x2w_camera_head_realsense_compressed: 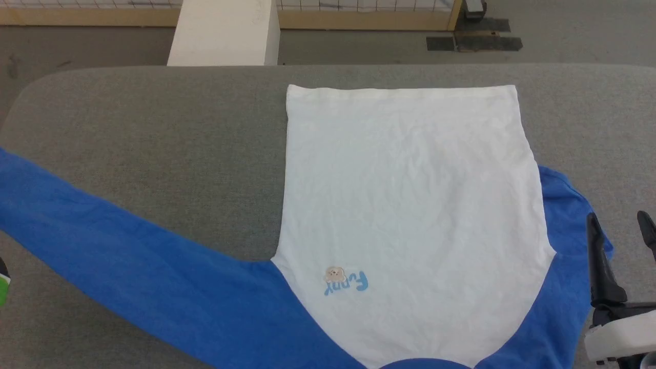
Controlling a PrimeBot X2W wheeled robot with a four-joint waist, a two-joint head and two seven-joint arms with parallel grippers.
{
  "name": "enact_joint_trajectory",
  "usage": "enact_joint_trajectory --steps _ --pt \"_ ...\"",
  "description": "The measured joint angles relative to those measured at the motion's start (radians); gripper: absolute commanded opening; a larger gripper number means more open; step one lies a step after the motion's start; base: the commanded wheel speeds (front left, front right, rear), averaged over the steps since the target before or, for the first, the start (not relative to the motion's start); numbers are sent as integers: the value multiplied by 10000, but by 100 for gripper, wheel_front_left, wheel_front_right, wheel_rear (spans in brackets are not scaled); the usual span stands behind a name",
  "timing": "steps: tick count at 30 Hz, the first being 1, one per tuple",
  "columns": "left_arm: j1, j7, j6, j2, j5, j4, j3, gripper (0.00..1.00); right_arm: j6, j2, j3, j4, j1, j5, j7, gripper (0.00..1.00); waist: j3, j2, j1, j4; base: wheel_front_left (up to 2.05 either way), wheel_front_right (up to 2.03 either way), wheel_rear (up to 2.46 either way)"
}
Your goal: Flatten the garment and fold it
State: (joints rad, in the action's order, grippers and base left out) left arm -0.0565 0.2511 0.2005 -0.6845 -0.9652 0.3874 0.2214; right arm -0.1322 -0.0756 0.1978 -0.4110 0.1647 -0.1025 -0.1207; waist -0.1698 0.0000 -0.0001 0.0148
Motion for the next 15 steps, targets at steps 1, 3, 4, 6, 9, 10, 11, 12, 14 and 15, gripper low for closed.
enact_joint_trajectory --steps 1,3,4,6,9,10,11,12,14,15 --pt "-99 0 0 31 -92 345 38 0 0 17 36 -27 32 13 -29 100 100 0 0 43 0 0 0" --pt "-104 33 2 121 -240 974 12 0 0 48 146 -96 49 59 -44 100 242 0 0 118 0 0 0" --pt "-76 107 2 151 -339 1306 -86 0 0 61 215 -136 50 65 -71 100 299 0 0 158 0 0 0" --pt "99 278 61 249 -554 1862 -407 0 0 92 362 -209 50 69 -100 100 371 0 0 218 0 0 0" --pt "951 591 215 546 -813 2650 -1331 0 0 153 662 -332 47 81 -111 100 392 0 0 221 0 0 0" --pt "1378 734 238 665 -878 2878 -1762 0 0 165 765 -372 43 84 -111 100 382 0 0 197 0 0 0" --pt "1824 872 265 815 -934 3070 -2247 0 0 180 859 -397 27 86 -113 100 377 0 0 162 0 0 0" --pt "2181 976 293 968 -966 3196 -2658 0 0 190 959 -418 16 104 -113 100 375 0 0 128 0 0 0" --pt "3047 1287 295 1396 -988 3386 -3687 0 -2 201 1181 -497 -10 155 -113 100 370 0 0 27 0 0 0" --pt "3377 1383 311 1607 -986 3392 -4103 0 0 205 1266 -520 -18 161 -113 100 368 0 0 -19 0 0 0"
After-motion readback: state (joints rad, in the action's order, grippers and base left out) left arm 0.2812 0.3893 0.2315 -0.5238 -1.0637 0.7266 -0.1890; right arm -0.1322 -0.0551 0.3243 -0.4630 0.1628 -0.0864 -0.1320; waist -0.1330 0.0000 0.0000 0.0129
